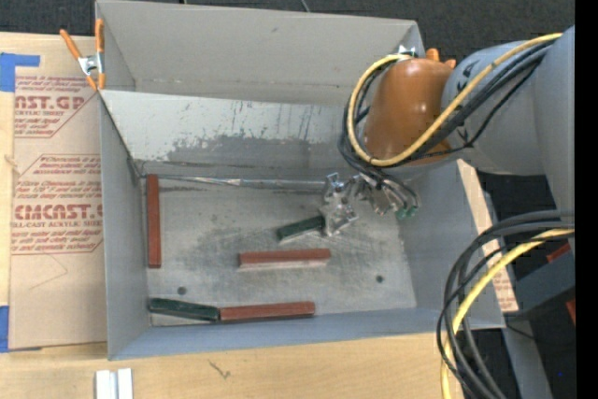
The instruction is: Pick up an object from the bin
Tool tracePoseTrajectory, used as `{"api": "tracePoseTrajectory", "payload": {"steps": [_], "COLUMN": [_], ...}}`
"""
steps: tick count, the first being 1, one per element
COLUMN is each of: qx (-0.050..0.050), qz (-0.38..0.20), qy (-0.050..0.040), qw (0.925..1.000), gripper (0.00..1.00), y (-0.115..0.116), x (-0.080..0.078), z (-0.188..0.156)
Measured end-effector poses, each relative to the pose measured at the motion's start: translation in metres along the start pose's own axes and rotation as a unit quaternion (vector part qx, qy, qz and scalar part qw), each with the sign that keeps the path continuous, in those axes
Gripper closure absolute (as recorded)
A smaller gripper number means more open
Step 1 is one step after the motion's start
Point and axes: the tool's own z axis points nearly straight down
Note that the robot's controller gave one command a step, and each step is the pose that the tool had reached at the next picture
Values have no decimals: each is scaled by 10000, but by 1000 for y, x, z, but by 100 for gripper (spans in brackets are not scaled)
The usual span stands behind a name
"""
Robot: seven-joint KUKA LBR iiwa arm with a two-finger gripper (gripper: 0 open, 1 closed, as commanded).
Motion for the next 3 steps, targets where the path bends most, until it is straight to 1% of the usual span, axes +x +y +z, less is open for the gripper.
{"api": "tracePoseTrajectory", "payload": {"steps": [1, 2, 3], "qx": [0, -45, -58], "qz": [-1, -88, -89], "qy": [1, 114, 141], "qw": [10000, 9999, 9998], "gripper": [100, 100, 0], "y": [0, -4, -4], "x": [0, 20, 22], "z": [0, -163, -161]}}
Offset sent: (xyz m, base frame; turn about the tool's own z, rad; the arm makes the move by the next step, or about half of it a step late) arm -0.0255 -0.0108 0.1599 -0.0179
